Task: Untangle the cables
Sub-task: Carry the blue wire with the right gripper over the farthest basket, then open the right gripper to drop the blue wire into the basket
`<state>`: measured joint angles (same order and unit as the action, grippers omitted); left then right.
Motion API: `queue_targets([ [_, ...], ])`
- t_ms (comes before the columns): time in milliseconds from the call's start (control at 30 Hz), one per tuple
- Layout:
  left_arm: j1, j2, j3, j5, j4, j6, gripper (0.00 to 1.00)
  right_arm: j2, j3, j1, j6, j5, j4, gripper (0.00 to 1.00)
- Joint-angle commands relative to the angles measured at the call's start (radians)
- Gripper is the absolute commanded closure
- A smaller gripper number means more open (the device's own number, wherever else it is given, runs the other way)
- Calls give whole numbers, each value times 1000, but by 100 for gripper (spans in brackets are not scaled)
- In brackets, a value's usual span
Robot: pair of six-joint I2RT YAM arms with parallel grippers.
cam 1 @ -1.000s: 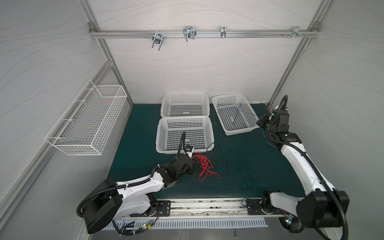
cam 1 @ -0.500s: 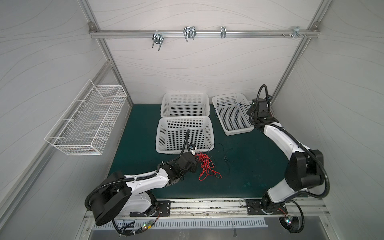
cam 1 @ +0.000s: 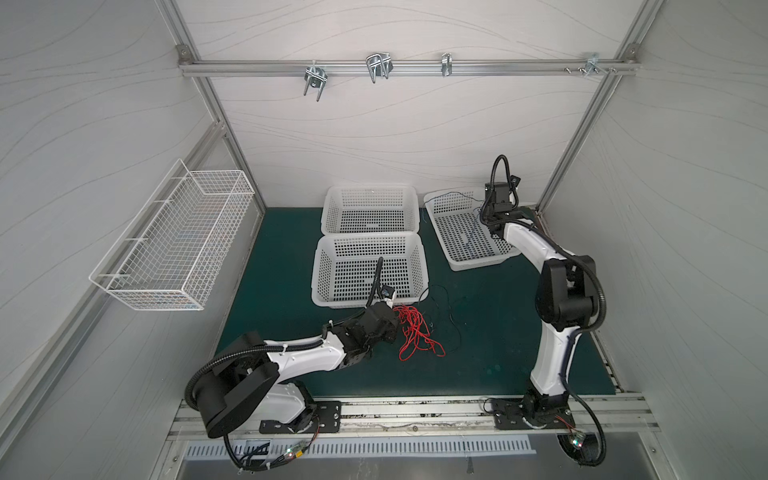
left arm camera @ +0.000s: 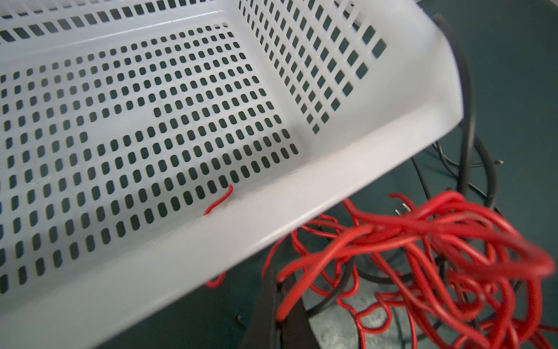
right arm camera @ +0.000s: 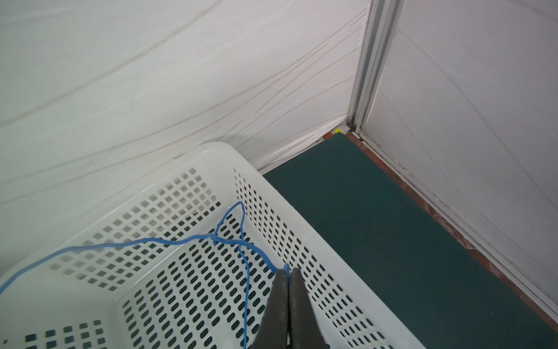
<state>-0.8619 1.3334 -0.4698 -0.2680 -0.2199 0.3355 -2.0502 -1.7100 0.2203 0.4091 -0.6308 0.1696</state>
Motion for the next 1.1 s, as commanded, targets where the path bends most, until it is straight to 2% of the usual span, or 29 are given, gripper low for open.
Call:
queue_targets([
  [0, 5, 20, -44, 5, -52, 22, 100, -78, -69, 2, -36, 18, 79, 100],
  [233, 6, 32, -49, -2, -45, 36, 100, -210, -142, -9, -27, 46, 138, 100],
  [467, 5, 23, -62, -19, -21, 33, 100, -287, -210, -30, -18, 179, 171, 99],
  [667, 5, 18, -63, -28, -17, 29, 100, -314, -274, -50, -12, 292, 256, 86],
  [900, 5, 22, -75, -16, -12, 14, 100, -235, -183, -69, -16, 376, 219, 70],
  [1067, 4, 17, -80, -5, -9, 11, 100, -162, -139, -69, -47, 416, 198, 64],
])
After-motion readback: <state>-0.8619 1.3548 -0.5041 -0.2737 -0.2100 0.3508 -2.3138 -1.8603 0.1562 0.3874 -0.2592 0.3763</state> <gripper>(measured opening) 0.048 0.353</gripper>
